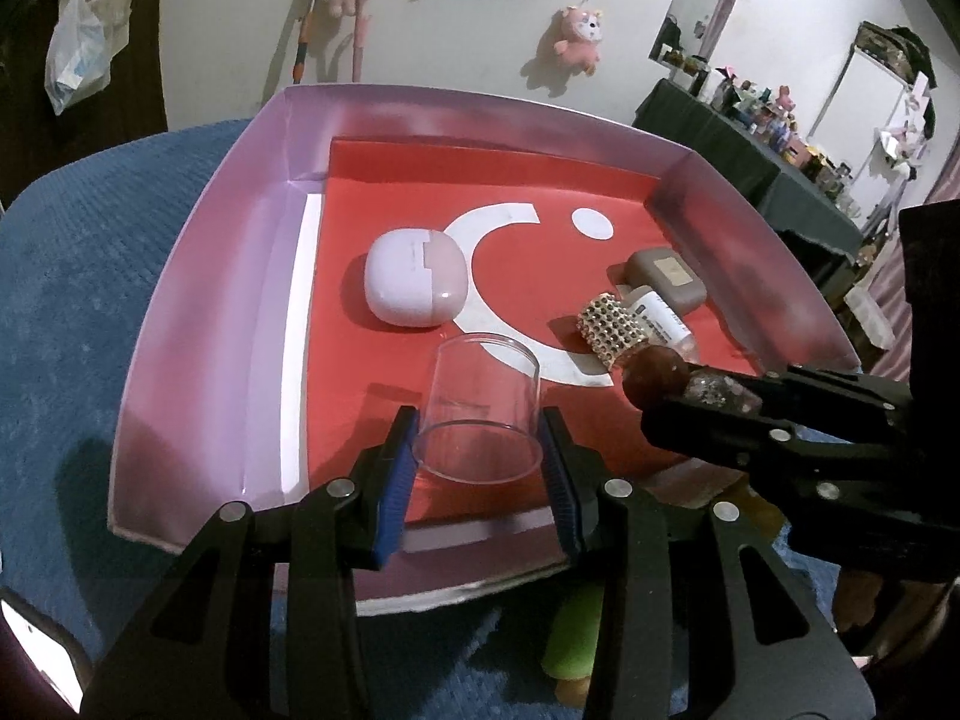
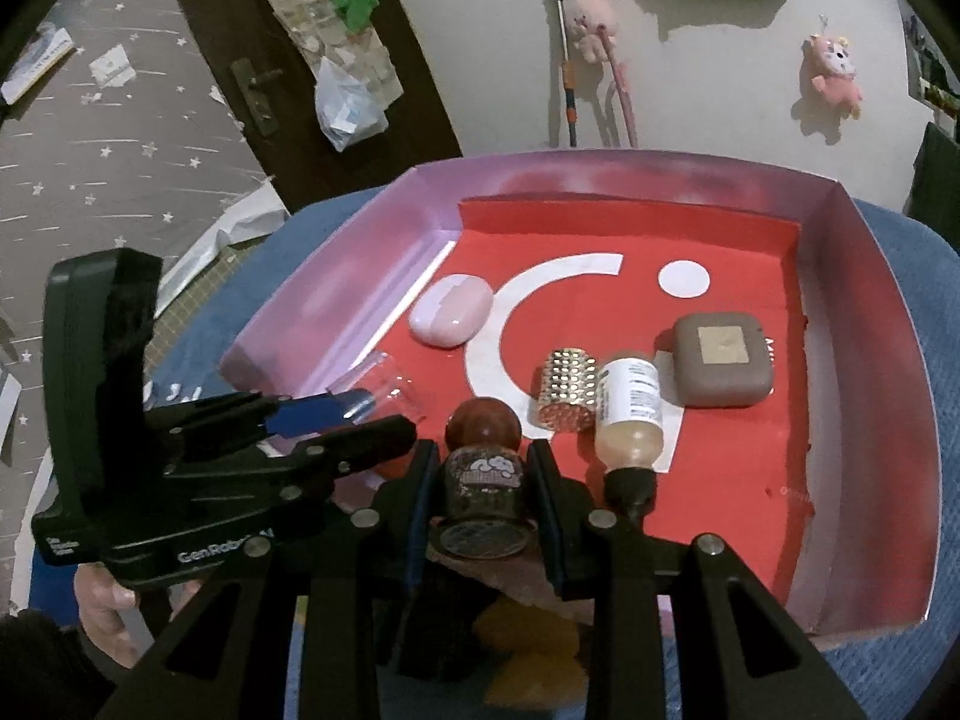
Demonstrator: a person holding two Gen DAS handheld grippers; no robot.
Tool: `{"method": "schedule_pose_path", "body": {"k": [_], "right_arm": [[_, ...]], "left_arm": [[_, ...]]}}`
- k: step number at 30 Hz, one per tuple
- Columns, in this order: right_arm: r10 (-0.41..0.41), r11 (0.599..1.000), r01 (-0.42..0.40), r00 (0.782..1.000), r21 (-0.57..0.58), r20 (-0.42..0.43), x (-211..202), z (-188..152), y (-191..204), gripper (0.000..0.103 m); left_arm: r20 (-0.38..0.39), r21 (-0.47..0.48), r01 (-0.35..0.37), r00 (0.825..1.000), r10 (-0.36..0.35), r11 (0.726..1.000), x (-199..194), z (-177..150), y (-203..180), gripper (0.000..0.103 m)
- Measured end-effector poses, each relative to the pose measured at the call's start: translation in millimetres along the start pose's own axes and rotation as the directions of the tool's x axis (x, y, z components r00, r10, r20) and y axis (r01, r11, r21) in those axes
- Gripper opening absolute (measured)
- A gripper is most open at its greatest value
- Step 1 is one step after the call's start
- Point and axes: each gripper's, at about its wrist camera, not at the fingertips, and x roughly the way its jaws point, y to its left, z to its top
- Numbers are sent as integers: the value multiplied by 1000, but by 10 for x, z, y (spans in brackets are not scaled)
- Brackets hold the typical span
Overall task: Organize rigid objects
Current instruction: 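Carry the clear cup and brown jar over the red base of the box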
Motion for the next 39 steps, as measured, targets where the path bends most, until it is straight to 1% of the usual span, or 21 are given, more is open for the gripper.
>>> {"method": "schedule_pose_path", "body": {"k": [5, 9, 12, 16, 19, 24, 28, 32, 39], "right_arm": [[-47, 999, 47, 999, 8, -13, 82, 11, -105, 33], [-81, 996, 81, 997, 24, 1, 88, 60, -200, 33], [-89, 995, 88, 996, 36, 12, 85, 88, -261, 33], [-148, 989, 147, 988, 18, 34, 103, 119, -248, 33], [-141, 990, 141, 990, 23, 23, 162, 140, -258, 33], [-173, 985, 173, 985, 11, 15, 258, 138, -256, 33], [-182, 983, 181, 983, 27, 22, 269, 160, -295, 33], [-191, 981, 191, 981, 19, 25, 278, 143, -278, 33], [-186, 982, 186, 982, 24, 26, 281, 143, -275, 33]], "left_arm": [[-4, 2, -7, 1000, 7, 1000, 56, 52, 13, 38], [-3, 2, -15, 1000, 15, 1000, 111, 96, 20, 38], [1, 3, -26, 1000, 26, 1000, 143, 126, 19, 38], [5, -3, -30, 1000, 30, 1000, 185, 176, 21, 38], [7, -7, -30, 1000, 30, 1000, 211, 204, 30, 38], [11, -12, -35, 999, 35, 999, 239, 239, 54, 38], [13, -6, -38, 999, 38, 999, 242, 242, 59, 38], [14, -7, -38, 999, 38, 999, 238, 242, 63, 38], [15, -9, -37, 999, 37, 999, 239, 244, 62, 38]]}}
